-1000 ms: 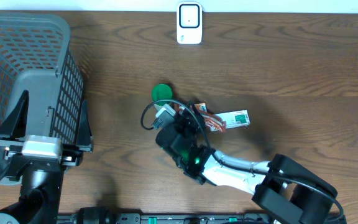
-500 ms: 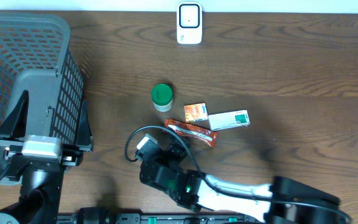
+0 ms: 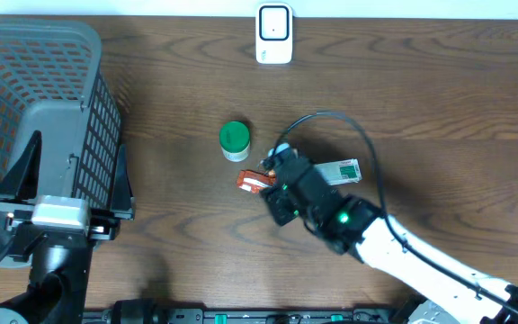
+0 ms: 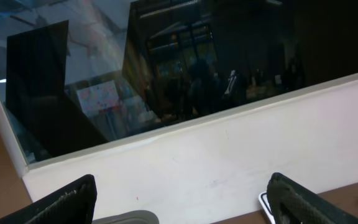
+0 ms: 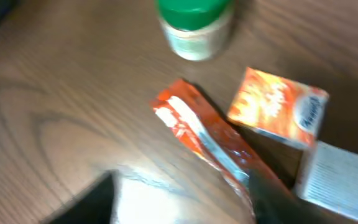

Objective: Scan the item barcode

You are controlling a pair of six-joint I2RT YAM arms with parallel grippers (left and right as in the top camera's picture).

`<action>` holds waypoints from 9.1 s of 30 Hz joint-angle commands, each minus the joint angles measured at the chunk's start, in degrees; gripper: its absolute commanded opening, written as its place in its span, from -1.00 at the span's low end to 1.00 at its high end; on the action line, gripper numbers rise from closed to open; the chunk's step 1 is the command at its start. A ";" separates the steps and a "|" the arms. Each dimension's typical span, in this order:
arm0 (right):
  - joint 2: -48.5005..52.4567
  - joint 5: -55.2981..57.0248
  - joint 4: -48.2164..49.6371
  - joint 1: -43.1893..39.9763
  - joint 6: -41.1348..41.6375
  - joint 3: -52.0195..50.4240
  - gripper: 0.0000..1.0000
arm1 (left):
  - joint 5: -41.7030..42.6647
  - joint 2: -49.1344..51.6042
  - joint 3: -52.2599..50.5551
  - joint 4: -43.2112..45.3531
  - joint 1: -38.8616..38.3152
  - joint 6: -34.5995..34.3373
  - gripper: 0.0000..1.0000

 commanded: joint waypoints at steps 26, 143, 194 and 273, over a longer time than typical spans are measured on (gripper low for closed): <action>21.99 -10.47 10.34 -3.08 4.57 0.28 -0.98 | 0.70 -0.33 0.02 0.24 0.28 -0.31 0.74; 8.37 -35.74 9.01 -6.88 8.48 0.39 -0.98 | 0.68 -0.33 0.02 0.09 0.28 -0.28 0.74; 28.30 -42.71 18.27 -8.70 11.93 0.39 -0.97 | 0.68 -0.33 0.02 1.36 0.28 -0.28 0.74; 10.73 -25.81 -19.08 -19.98 -7.52 0.39 0.52 | 0.70 -0.33 0.02 1.75 0.28 -0.28 0.75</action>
